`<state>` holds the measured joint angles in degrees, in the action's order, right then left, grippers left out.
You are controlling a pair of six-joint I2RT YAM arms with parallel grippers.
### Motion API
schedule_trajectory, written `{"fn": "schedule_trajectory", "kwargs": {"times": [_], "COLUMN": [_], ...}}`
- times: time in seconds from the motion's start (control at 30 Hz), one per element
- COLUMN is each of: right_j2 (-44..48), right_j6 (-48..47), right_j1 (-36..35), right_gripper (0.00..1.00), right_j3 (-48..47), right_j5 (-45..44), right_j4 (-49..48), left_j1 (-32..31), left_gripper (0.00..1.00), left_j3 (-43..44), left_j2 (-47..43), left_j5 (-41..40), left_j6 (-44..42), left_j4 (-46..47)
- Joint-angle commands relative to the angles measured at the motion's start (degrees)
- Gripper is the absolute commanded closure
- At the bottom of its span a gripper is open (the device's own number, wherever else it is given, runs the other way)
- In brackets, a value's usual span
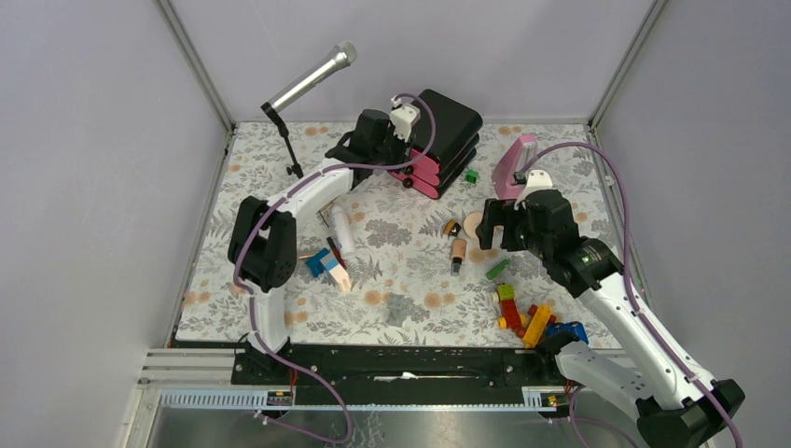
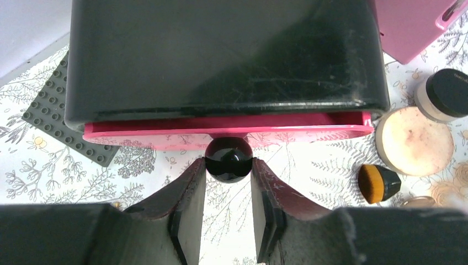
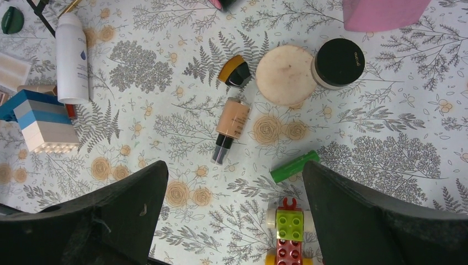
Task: Organize the makeup
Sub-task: Open the drawer in the storage box.
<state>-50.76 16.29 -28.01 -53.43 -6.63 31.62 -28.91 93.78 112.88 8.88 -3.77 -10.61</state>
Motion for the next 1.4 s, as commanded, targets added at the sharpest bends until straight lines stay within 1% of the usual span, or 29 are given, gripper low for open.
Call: {"fn": "schedule_trajectory", "kwargs": {"times": [0.0,0.13,0.27,0.57,1.03,1.13,1.37], "right_j2": [0.94,1.24,1.36,1.85,2.39,2.55,2.68], "right_j6": [-0.75,-0.87,-0.95,-0.93,-0.71,-0.65,-0.37], "right_j1": [-0.07,-0.1,-0.12,-0.11,-0.12,-0.1,-0.11], "right_gripper": [0.01,0.01,0.01,0.01,0.01,0.01,0.01], "right_j3": [0.63,0.33,0.14,-0.09,0.08,0.25,0.34], "right_j5": [-1.63,-1.39,-1.32,-1.36,-1.19,-1.1,-0.75], "right_j4": [0.79,0.81,0.89,1.1,1.13,1.09,1.15], "left_j1": [0.17,0.17,0.17,0.17,0.17,0.17,0.17], "left_gripper": [0.89,0.93,0.94,0.93,0.91,0.89,0.87], "left_j3": [-1.69,-4.11,-6.44,-11.14,-15.77,-17.22,-17.45], "left_j2": [-5.89,-7.74,-9.83,-14.91,-20.24,-20.99,-21.03], "left_j5": [1.82,2.55,1.53,0.53,-0.4,-0.2,-0.62], "left_j6": [-3.04,-5.09,-5.42,-4.8,-3.93,-3.55,-3.23], "left_j4": [-0.52,-2.57,-3.26,-3.88,-4.83,-3.74,-4.25]}}
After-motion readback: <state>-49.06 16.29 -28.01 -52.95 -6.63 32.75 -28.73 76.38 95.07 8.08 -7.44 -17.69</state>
